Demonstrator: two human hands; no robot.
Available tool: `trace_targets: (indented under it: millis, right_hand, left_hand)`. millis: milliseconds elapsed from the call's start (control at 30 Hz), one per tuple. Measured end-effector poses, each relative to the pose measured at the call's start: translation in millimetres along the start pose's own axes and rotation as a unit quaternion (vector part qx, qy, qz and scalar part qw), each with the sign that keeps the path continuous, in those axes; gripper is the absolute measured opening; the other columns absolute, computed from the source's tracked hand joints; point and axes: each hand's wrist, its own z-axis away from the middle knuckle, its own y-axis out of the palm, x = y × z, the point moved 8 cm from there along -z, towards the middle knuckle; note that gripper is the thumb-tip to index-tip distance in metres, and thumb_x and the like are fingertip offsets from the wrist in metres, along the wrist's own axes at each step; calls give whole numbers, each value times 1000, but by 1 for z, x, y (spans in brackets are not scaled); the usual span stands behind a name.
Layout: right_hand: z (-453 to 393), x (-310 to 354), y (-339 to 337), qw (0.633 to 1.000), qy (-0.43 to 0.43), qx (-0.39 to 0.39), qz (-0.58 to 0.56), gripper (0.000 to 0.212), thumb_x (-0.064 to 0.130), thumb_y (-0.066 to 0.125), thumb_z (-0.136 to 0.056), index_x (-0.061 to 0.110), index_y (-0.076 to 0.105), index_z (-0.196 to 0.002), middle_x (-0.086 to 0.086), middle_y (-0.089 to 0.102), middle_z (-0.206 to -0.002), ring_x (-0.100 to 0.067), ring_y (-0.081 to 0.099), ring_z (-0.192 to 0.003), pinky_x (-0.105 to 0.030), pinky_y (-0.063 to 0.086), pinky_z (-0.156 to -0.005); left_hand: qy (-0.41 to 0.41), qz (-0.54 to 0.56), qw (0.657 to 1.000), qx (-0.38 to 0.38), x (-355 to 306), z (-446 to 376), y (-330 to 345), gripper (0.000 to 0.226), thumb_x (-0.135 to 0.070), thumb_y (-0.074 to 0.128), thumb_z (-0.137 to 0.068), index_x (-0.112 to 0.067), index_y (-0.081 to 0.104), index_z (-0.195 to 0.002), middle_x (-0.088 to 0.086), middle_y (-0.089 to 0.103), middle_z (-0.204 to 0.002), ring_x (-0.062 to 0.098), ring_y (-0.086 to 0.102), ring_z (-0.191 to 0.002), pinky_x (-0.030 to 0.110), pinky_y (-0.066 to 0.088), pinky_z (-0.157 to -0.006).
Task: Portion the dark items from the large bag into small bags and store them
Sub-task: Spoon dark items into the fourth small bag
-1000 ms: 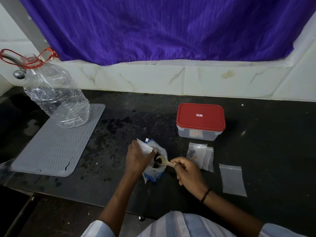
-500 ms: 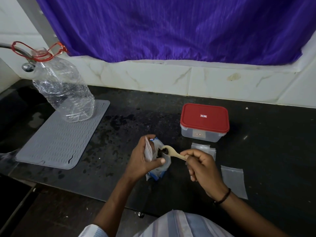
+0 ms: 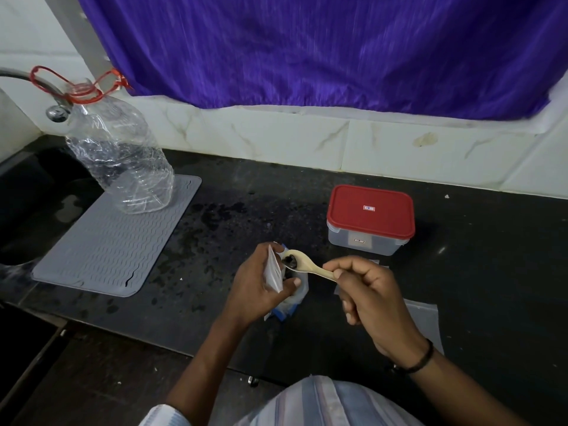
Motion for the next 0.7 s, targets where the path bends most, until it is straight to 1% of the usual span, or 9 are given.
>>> trace_targets:
  millis: [100,167,233,367,467,533,567,633,700]
  right_hand:
    - [-1,1,4,1000,-3,10,20,24,6,51,-97,17,72,-95,-3,46,-49,-10,41,-43,-23,37,-39]
    - [-1,0,5,999,-5,15,35,23,6,51,-97,16,71,-96,-2,47,-49,-10,42,-42,-23,38,-40]
    - [-1,0,6,999,-6,17,46,22,6,51,-97,16,71,-96,-1,47,-49,-9,42,-42,-23,38,-40]
    - [-2,4,7,997,-22,23,72,21,5,52,-96,15,71,-95,1,47,-48,-10,43,-43,-24,39,-40]
    - [-3,7,9,994,-33,29,96,21,5,53,-96,17,71,-94,4,48,-48,-9,45,-44,-25,40,-41]
    - [-3,9,11,991,-38,32,128,22,6,55,-95,20,71,-93,6,53,-50,-8,47,-46,-24,40,-43]
    - [-4,10,13,986,-43,40,154,21,7,56,-94,21,71,-93,9,56,-53,-5,48,-47,-23,41,-45]
    - [-4,15,21,969,-68,74,224,20,10,57,-94,22,72,-98,16,65,-64,-3,56,-53,-19,44,-50]
    - [-2,20,31,938,-114,108,309,19,18,57,-95,25,70,-106,14,70,-80,-2,63,-65,-19,51,-58]
  left_hand:
    - [5,-36,999,-4,-3,-1,0,50,-49,74,-76,-24,54,-114,-14,63,-102,8,64,-95,27,51,-79]
    - [12,-44,999,-9,-7,-1,0,49,-50,72,-76,-24,54,-113,-14,63,-98,7,64,-91,22,49,-77]
    - [19,-51,998,-10,-9,-1,-1,47,-50,71,-76,-25,53,-112,-14,62,-96,7,63,-88,21,48,-75]
    - [14,-89,996,-15,-10,0,0,51,-53,67,-73,-22,53,-112,-15,59,-93,4,60,-82,23,48,-72]
    - [15,-123,992,-21,-11,1,1,55,-54,65,-71,-22,53,-113,-18,56,-91,2,56,-80,18,44,-69]
    - [17,-131,991,-21,-8,2,1,52,-53,68,-72,-25,52,-114,-19,55,-91,-2,55,-80,11,40,-70]
    - [22,-138,990,-19,-7,2,1,50,-51,70,-73,-26,52,-113,-20,55,-89,-5,54,-79,6,37,-69]
    - [37,-153,987,-14,-7,2,3,44,-45,72,-75,-25,53,-109,-21,52,-85,-9,51,-77,3,34,-65]
    - [40,-154,987,-15,-8,3,5,42,-47,69,-75,-20,55,-104,-17,54,-83,-4,52,-73,3,36,-63]
